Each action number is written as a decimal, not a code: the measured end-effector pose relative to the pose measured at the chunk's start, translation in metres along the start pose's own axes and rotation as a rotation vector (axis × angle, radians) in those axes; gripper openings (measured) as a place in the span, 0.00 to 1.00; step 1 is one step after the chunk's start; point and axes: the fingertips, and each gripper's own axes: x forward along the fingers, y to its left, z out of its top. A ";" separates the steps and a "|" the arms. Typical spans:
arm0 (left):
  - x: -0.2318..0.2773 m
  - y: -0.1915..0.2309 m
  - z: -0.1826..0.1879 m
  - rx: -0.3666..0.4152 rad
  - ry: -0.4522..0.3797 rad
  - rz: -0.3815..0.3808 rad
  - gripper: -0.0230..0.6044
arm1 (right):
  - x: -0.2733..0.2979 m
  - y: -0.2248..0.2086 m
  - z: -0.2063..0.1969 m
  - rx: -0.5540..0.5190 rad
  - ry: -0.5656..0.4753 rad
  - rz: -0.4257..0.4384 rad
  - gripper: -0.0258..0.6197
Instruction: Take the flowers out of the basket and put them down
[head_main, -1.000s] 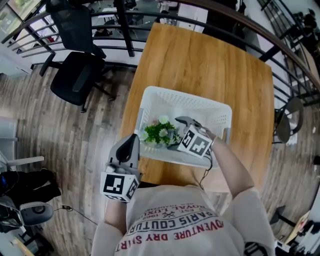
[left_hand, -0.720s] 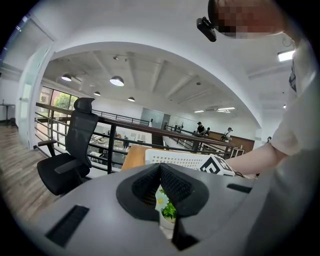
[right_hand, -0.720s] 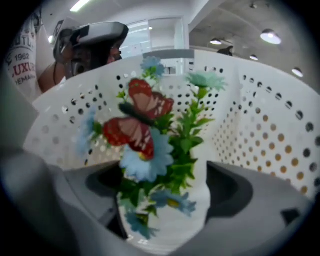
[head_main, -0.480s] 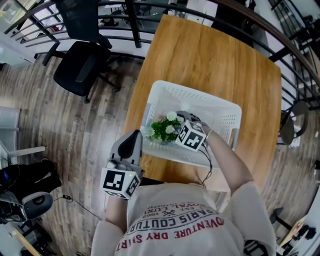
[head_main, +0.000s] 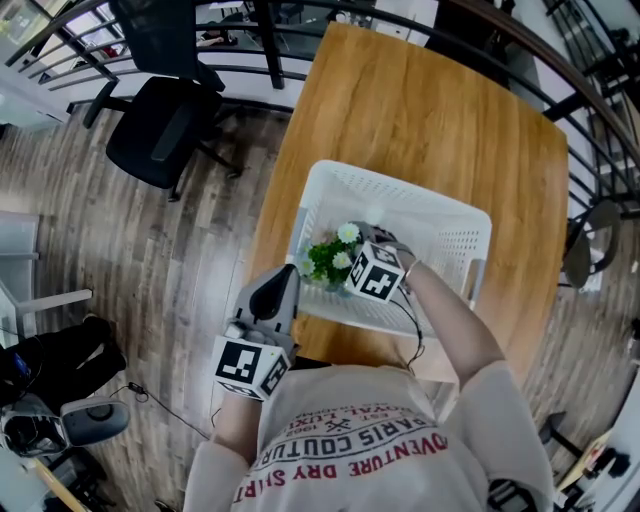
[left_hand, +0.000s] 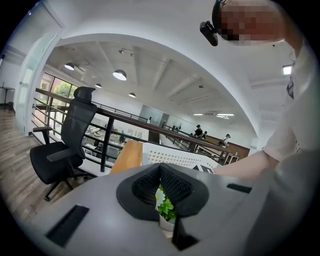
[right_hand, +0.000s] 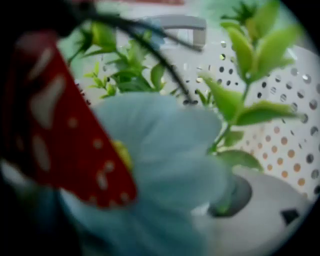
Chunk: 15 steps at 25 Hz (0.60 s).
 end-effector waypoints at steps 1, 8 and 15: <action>0.000 0.001 0.000 -0.002 -0.002 -0.001 0.07 | 0.002 0.000 -0.001 -0.008 0.005 -0.003 0.80; 0.001 0.002 0.001 -0.007 -0.006 -0.004 0.07 | 0.011 -0.007 -0.006 -0.021 0.022 -0.059 0.80; -0.005 0.006 0.002 -0.018 -0.009 0.016 0.07 | 0.012 -0.008 -0.004 -0.013 0.036 -0.067 0.80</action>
